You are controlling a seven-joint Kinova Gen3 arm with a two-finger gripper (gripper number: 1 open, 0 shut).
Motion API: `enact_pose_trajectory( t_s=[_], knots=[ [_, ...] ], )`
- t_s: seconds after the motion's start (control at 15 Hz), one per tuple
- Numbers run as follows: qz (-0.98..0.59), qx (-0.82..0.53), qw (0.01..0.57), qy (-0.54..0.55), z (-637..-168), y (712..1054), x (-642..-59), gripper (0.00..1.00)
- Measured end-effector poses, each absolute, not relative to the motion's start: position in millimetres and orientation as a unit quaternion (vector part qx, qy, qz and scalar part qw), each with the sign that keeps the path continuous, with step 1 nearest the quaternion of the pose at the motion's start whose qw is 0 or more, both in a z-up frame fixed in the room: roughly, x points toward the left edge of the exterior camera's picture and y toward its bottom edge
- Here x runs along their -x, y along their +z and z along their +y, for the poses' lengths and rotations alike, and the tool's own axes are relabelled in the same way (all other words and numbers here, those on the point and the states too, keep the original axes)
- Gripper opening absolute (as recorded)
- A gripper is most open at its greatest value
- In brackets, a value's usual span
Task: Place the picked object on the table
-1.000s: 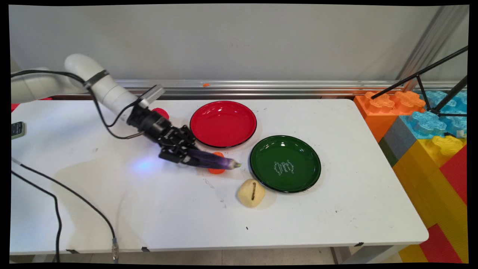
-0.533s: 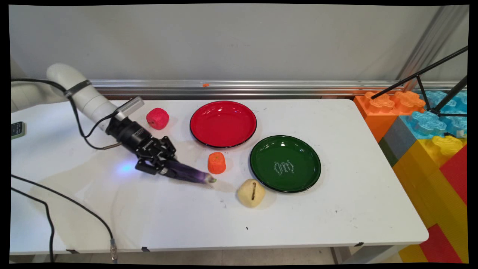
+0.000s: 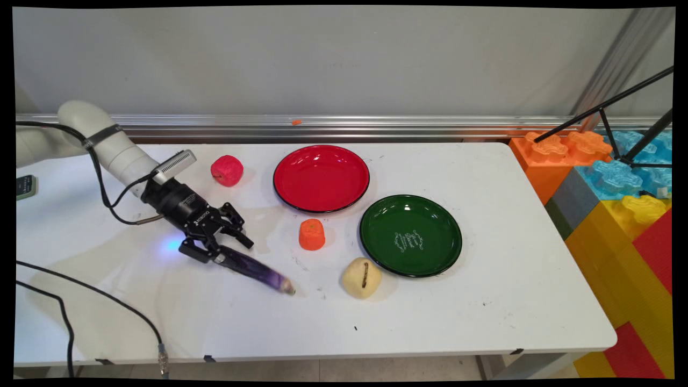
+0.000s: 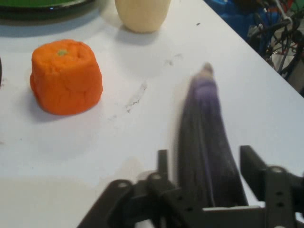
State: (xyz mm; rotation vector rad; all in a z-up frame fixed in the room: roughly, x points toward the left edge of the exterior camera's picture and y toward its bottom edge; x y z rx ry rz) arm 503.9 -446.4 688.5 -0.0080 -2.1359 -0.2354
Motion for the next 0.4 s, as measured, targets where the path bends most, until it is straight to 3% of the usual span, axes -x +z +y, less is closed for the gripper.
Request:
enact_pose_trajectory(
  t_s=[0.4],
  knots=[
    [-0.871,-0.001,0.482,-0.094,-445.5,690.7,-509.4,1.00]
  ],
)
